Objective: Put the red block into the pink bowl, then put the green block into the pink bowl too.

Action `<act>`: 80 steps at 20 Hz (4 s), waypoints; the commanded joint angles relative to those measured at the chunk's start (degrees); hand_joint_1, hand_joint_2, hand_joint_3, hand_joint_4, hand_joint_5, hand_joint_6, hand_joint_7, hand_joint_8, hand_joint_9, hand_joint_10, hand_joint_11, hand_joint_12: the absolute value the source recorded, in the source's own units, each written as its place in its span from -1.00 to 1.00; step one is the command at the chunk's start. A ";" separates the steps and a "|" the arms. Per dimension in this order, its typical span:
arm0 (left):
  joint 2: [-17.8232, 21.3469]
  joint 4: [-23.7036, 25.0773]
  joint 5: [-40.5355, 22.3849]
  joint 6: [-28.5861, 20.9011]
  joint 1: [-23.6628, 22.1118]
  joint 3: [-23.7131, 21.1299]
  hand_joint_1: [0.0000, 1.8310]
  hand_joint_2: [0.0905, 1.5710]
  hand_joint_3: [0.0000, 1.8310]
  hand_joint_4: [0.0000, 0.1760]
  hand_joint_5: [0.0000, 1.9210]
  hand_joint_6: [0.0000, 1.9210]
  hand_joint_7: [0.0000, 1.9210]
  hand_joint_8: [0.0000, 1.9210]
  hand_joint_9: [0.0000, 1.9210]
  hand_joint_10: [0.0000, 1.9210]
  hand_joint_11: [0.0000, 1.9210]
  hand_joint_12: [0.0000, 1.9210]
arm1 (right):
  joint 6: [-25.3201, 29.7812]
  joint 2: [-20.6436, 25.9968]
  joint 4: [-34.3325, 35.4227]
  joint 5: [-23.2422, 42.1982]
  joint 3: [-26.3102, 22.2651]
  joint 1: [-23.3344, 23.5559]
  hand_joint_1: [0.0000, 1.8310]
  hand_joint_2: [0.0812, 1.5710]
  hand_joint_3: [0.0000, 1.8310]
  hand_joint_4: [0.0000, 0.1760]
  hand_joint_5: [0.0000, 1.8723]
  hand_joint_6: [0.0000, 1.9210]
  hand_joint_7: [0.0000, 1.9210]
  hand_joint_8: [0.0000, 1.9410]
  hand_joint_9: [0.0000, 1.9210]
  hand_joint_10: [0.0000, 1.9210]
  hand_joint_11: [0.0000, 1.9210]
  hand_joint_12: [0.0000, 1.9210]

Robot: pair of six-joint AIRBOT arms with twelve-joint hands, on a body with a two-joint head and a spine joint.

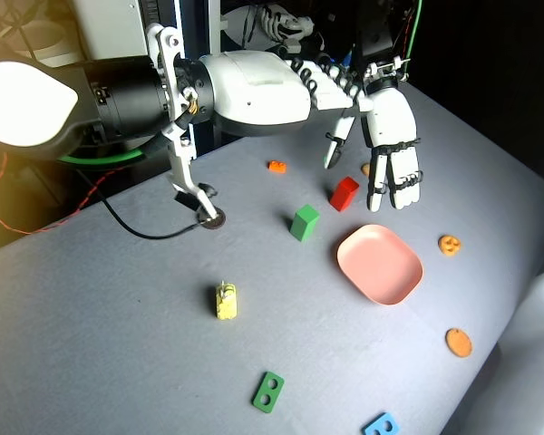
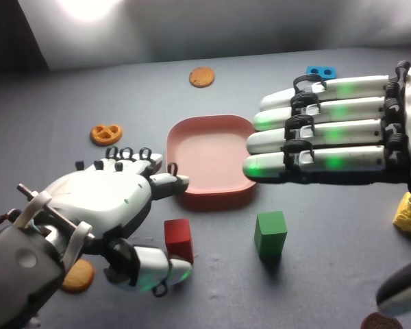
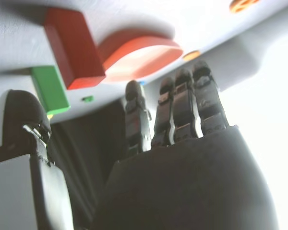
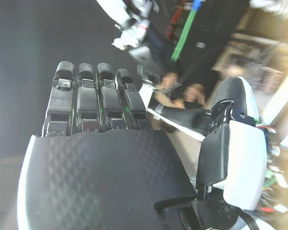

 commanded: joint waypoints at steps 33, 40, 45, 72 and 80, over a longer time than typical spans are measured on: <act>-4.78 3.51 -3.95 -1.30 1.12 4.28 -0.23 0.30 -0.99 0.60 -0.59 -0.98 -0.99 -1.00 -1.00 -1.00 -1.00 -1.00 | -14.96 4.11 21.28 -19.34 -8.31 4.01 -0.75 0.20 -1.00 -1.00 -0.92 -1.00 -0.89 -1.00 -0.93 -1.00 -1.00 -0.76; -5.06 3.56 -3.92 -1.31 1.01 4.82 -0.22 0.29 -1.00 0.38 -0.50 -0.98 -0.92 -0.99 -1.00 -1.00 -0.99 -1.00 | -14.97 4.11 21.28 -19.34 -8.30 4.02 -0.68 0.17 -1.00 -1.00 -0.89 -1.00 -0.87 -1.00 -0.90 -0.99 -1.00 -0.66; -5.28 3.56 -3.86 -1.39 1.02 5.06 -0.17 0.27 -1.00 0.33 -0.42 -0.97 -0.88 -0.99 -1.00 -1.00 -0.99 -0.99 | -15.05 4.11 21.28 -19.34 -8.29 4.02 -0.76 0.19 -1.00 -1.00 -0.94 -1.00 -0.92 -1.00 -0.96 -1.00 -1.00 -0.81; -5.96 1.61 -2.68 -1.52 -1.37 6.09 0.03 0.19 -1.00 0.06 -0.02 -1.00 -0.73 -0.99 -0.94 -1.00 -1.00 -0.82 | -15.06 4.11 21.28 -19.34 -8.29 4.02 -0.75 0.20 -1.00 -1.00 -0.91 -1.00 -0.89 -1.00 -0.92 -1.00 -1.00 -0.75; -6.05 0.77 -2.67 -1.75 -2.14 6.49 0.00 0.21 -1.00 0.17 -0.07 -1.00 -0.73 -1.00 -0.96 -1.00 -1.00 -0.84 | -15.06 4.11 21.28 -19.34 -8.29 4.04 -0.70 0.19 -1.00 -1.00 -0.88 -1.00 -0.86 -1.00 -0.90 -0.99 -1.00 -0.67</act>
